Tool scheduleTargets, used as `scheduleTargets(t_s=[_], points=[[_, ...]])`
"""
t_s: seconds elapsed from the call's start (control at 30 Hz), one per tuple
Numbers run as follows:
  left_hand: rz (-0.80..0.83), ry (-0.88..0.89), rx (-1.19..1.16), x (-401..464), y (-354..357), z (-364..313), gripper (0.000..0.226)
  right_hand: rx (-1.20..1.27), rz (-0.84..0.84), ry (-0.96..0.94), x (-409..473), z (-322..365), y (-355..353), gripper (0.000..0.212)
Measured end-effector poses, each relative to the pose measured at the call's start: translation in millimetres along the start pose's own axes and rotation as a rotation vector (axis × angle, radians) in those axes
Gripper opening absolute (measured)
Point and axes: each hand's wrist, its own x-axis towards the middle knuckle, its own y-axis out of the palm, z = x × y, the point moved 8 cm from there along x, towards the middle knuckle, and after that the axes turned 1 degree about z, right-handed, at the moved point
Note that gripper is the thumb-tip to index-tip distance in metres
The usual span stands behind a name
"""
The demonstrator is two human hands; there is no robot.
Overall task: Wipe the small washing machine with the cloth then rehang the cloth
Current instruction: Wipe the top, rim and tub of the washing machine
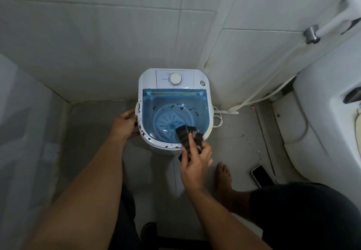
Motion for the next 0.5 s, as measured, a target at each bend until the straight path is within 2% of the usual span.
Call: scheduleTargets(t_s=[0.2,0.33,0.5], points=[[0.005,-0.02,0.002,5,-5,3,0.031,-0.233,0.239,-0.396,-7,50,18,0.051],[0.022,-0.033,0.008,8,-7,5,0.031,-0.307,0.307,-0.638,9,41,-1,0.051],[0.032,-0.019,-0.028,8,-8,5,0.028,-0.434,0.265,-0.659,35,1,-38,0.055]])
